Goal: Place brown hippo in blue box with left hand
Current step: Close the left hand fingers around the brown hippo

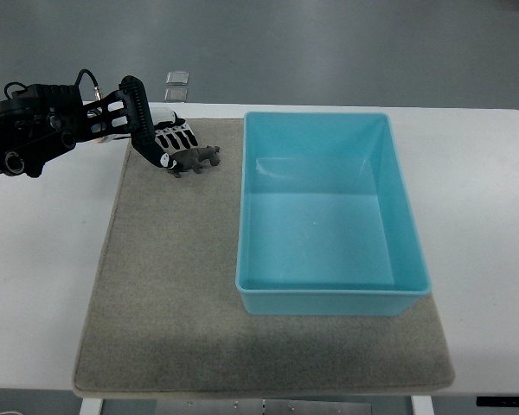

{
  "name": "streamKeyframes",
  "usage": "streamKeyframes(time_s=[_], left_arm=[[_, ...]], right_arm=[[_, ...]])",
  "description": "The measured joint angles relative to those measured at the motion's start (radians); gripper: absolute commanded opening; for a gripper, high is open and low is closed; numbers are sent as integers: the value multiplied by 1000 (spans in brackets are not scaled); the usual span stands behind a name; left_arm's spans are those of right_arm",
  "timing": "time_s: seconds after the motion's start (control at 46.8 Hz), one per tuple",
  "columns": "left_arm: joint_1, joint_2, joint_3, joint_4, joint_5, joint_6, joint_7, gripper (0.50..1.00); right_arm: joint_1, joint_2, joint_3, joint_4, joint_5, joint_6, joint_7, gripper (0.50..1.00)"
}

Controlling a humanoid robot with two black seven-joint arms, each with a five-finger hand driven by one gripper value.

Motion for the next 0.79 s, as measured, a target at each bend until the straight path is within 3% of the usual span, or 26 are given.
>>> streamKeyframes(time_s=[0.428,0.791], left_arm=[[0,-1,7,1,0,0,0,698],[-3,-3,7,0,0,1,0,718]], right_arm=[[0,0,0,0,0,0,0,936],[0,0,0,0,0,0,0,936]])
